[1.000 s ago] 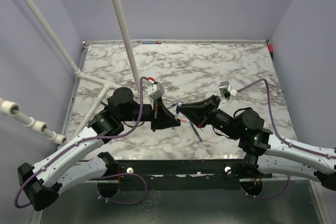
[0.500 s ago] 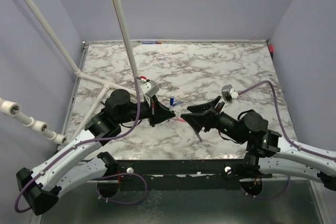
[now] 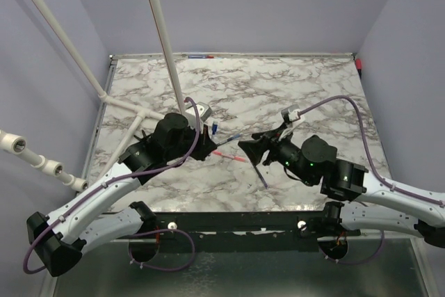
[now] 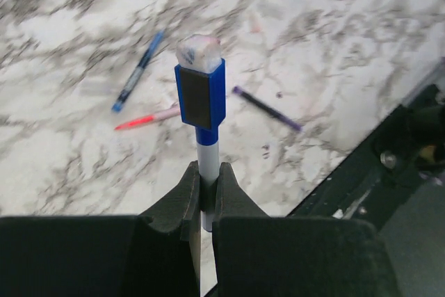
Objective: Insert the pens into the pen caps
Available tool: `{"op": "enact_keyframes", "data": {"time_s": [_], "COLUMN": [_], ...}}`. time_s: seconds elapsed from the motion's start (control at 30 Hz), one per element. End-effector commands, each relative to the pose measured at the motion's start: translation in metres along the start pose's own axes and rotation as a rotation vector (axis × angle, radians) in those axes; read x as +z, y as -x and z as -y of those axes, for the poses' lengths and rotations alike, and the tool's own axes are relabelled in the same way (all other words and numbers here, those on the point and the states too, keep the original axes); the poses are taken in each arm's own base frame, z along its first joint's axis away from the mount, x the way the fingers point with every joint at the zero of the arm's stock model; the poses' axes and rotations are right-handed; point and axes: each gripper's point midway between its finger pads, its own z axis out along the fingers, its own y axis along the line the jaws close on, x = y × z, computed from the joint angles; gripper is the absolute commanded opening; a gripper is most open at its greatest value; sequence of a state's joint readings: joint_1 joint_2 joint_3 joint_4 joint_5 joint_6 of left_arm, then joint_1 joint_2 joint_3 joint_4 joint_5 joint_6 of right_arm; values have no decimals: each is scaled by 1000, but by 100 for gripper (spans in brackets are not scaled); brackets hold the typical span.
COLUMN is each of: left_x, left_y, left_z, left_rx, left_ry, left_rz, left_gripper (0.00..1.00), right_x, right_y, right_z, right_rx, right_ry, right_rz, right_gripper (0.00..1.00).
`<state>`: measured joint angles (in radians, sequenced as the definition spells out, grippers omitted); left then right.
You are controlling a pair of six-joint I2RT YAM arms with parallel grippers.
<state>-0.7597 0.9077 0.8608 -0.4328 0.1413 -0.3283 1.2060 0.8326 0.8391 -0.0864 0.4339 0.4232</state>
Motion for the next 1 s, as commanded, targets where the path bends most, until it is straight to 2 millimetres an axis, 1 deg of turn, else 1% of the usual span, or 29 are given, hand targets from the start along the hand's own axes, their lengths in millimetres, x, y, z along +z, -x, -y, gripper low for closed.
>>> {"op": "enact_keyframes", "data": {"time_s": [0.0, 0.13, 0.27, 0.33, 0.43, 0.53, 0.6, 0.67, 0.87, 0.97], "left_x": [-2, 1, 7, 11, 15, 20, 26, 31, 36, 37], "left_y": [-29, -35, -46, -53, -71, -86, -93, -99, -114, -124], "left_z": [-58, -67, -72, -76, -90, -98, -98, -103, -125, -131], "left_rx": [-82, -104, -148, -174, -196, -233, -270, -282, -263, -278], "left_ry": [342, 403, 443, 468, 544, 596, 600, 626, 742, 772], "left_rz": [-119, -154, -197, -221, -265, -297, -313, -320, -343, -356], "left_gripper": [0, 0, 0, 0, 0, 0, 0, 0, 0, 0], "right_x": [8, 18, 20, 20, 21, 21, 20, 19, 12, 8], "right_y": [-27, -46, -62, -69, -78, -87, -92, -97, -115, -123], "right_z": [19, 22, 28, 31, 33, 33, 34, 36, 42, 46], "right_rx": [-98, -134, -164, -168, -157, -145, -140, -134, -109, -104], "right_ry": [-111, -141, -169, -186, -197, -184, -184, -187, -191, -196], "right_rz": [-116, -187, -250, -274, -297, -314, -323, -332, -369, -383], "right_gripper": [59, 60, 60, 60, 60, 60, 61, 61, 61, 61]}}
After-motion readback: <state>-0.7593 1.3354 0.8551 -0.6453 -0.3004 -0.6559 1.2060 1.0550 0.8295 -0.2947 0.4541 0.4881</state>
